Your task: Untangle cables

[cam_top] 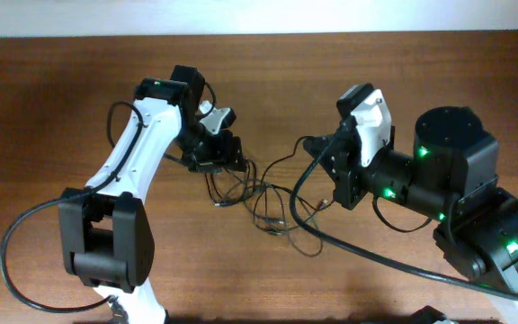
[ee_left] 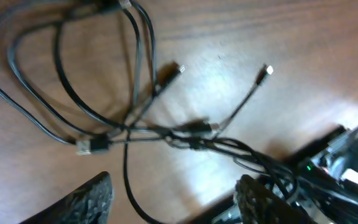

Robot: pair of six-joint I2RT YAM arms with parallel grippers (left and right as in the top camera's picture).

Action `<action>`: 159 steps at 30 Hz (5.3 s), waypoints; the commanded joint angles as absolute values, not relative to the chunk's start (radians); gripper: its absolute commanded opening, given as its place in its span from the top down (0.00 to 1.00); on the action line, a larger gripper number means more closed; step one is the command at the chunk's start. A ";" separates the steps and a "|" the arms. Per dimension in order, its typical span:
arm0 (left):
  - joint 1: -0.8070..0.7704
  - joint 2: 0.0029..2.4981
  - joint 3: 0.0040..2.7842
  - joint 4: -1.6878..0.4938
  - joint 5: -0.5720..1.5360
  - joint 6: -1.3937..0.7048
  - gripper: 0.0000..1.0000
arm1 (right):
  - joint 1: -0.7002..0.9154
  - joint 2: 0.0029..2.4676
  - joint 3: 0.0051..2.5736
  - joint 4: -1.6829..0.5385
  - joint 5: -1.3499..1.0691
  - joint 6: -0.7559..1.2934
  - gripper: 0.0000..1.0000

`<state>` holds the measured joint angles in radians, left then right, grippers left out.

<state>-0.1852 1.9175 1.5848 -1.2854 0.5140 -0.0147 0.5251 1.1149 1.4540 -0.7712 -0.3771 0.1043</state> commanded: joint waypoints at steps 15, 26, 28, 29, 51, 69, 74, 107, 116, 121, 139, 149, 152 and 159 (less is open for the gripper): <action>-0.330 1.919 1.377 -0.941 0.557 -0.427 0.69 | 0.521 1.046 1.463 -0.743 -0.361 0.083 0.96; -0.333 1.919 1.303 -0.860 0.225 -0.434 1.00 | 0.521 0.909 1.463 -0.672 -0.339 -0.053 0.96; -0.333 1.919 1.303 -0.861 0.166 -0.434 1.00 | 0.521 0.886 1.463 -0.671 -0.252 -0.053 0.96; -0.333 1.919 1.300 -0.861 0.138 -0.434 1.00 | 0.521 0.877 1.463 -0.671 -0.201 -0.056 0.96; -0.347 1.797 1.339 -0.879 0.659 0.302 0.22 | 0.521 0.898 1.463 -0.718 -0.010 0.009 0.96; -0.562 1.858 1.323 -0.796 0.472 0.279 1.00 | 0.521 0.950 1.464 -0.715 -0.014 0.113 0.96; -0.562 1.954 1.323 -0.770 0.300 0.145 1.00 | 0.521 0.939 1.465 -0.706 0.025 0.030 0.96; -0.178 2.035 1.323 -0.846 0.173 -0.042 0.97 | 0.521 1.144 2.307 -0.971 0.543 -0.192 0.96; -0.178 2.035 1.323 -0.841 0.172 -0.042 0.95 | 0.521 1.204 2.312 -0.469 0.828 -0.562 0.96; -0.178 2.035 1.323 -0.839 0.172 -0.042 0.93 | 0.521 1.251 2.312 -0.354 0.828 -0.781 0.96; -0.178 2.035 1.323 -0.838 0.172 -0.042 0.91 | 0.083 1.441 2.312 -0.540 0.789 -0.531 0.96; -0.178 2.035 1.323 -0.838 0.172 -0.042 0.90 | -0.154 1.607 2.311 -1.199 0.040 -0.117 0.96; -0.178 2.035 1.323 -0.838 0.172 -0.042 0.90 | -0.308 1.692 2.311 -1.310 -0.249 -0.114 0.96; -0.178 2.035 1.323 -0.835 0.172 -0.042 0.89 | -0.522 1.956 2.304 -1.588 -0.339 -0.114 0.96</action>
<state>-0.1837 2.0163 1.3262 -0.8402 0.1852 -0.0284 -0.4988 1.8858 2.3054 -1.5555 -0.2878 -0.1268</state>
